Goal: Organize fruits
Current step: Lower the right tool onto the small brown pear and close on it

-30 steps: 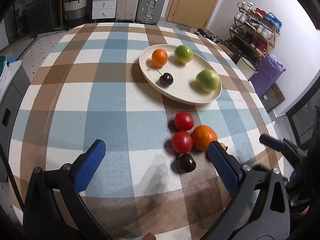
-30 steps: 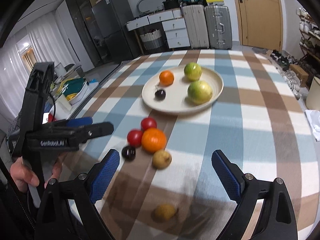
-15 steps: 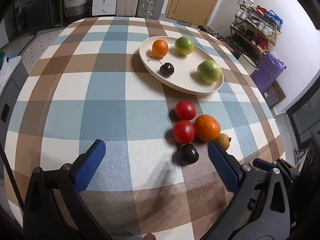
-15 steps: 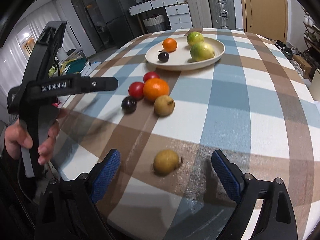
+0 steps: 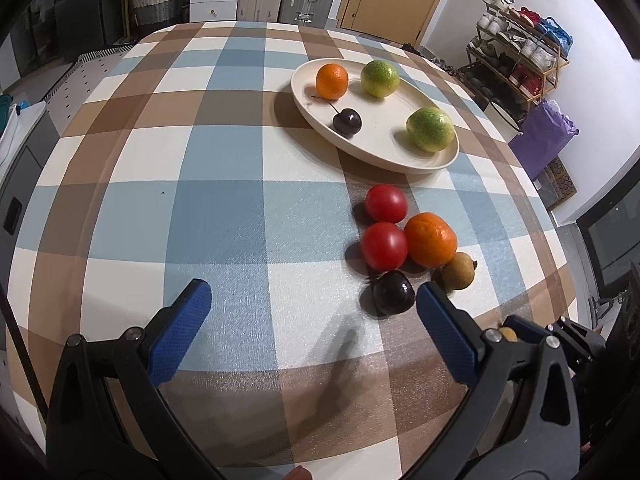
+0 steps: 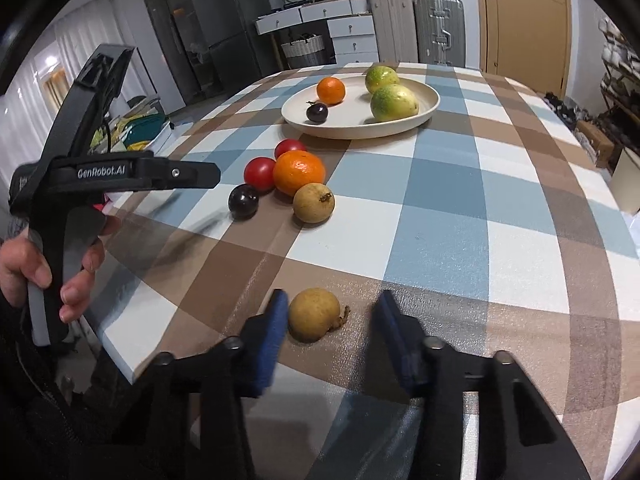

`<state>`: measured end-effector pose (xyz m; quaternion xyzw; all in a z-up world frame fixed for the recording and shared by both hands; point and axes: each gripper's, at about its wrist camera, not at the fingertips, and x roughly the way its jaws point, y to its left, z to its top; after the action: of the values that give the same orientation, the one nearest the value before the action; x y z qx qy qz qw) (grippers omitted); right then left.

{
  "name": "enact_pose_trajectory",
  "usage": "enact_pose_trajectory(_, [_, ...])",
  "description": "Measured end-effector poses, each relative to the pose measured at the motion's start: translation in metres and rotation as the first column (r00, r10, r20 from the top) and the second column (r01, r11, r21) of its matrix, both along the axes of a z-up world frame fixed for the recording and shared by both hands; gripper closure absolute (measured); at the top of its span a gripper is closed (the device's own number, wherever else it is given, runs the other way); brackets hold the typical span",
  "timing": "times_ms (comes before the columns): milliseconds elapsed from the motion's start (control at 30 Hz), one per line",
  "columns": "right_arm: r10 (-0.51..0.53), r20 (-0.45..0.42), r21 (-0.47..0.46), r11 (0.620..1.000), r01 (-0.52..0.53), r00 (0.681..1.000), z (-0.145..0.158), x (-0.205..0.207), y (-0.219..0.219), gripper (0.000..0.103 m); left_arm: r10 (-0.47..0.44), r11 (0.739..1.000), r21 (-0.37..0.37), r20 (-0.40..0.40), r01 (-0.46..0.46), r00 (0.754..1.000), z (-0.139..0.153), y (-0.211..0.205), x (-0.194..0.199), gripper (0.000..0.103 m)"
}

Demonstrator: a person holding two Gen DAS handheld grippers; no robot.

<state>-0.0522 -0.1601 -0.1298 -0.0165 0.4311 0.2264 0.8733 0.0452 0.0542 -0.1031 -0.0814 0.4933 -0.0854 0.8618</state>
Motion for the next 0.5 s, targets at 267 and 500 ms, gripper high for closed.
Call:
enact_pose_trajectory(267, [0.005,0.071,0.003,1.0,-0.005,0.997,0.011,-0.007,-0.001,0.074,-0.005,1.0,-0.003,-0.004,0.005,1.0,0.0,0.0,0.001,0.001])
enact_pose_trajectory(500, [0.005,0.082,0.008,1.0,-0.006,0.997,0.014,-0.004,0.0,0.074,-0.019,1.0,-0.009,-0.007,0.018,1.0,-0.001,-0.005,0.001,0.001])
